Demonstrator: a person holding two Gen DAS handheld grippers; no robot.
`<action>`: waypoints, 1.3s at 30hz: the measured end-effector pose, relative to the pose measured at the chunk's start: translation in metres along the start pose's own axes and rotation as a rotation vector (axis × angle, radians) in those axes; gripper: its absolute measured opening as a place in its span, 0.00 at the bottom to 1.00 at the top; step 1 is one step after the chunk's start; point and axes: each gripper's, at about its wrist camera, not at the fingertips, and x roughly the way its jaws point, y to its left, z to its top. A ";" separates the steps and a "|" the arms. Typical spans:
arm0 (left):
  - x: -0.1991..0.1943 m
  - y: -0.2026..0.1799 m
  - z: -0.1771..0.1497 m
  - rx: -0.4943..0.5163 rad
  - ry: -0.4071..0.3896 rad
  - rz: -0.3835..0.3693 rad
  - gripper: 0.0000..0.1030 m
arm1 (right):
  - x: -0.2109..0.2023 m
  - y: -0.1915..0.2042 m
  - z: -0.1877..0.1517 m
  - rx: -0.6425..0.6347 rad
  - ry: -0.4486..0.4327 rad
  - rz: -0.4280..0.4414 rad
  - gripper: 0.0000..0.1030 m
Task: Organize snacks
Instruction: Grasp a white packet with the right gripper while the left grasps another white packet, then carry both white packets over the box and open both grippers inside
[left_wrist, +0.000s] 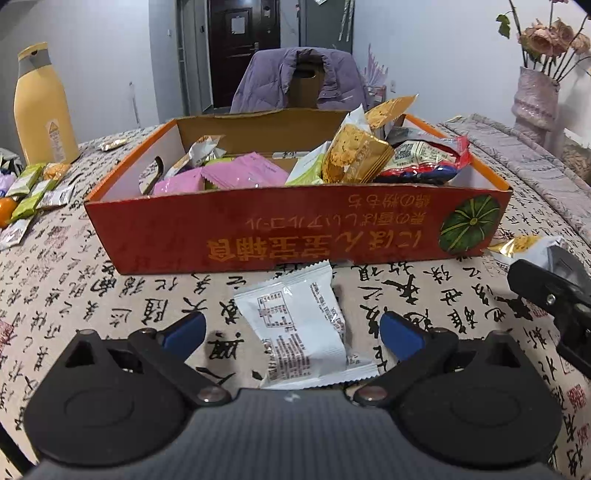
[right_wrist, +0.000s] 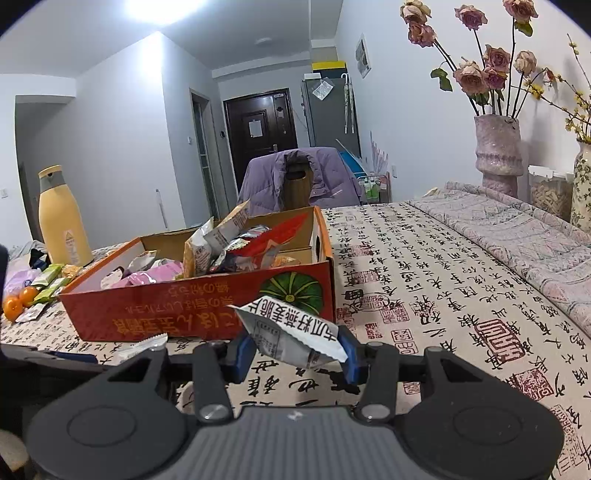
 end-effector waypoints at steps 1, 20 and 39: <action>0.001 -0.001 0.000 0.000 0.002 0.002 0.97 | 0.000 -0.001 0.000 0.001 0.000 0.000 0.45; -0.006 0.011 -0.002 -0.002 -0.044 -0.064 0.43 | -0.003 0.008 -0.002 -0.018 0.009 -0.003 0.45; -0.078 0.042 0.032 0.007 -0.293 -0.111 0.41 | -0.017 0.040 0.034 -0.109 -0.095 0.035 0.45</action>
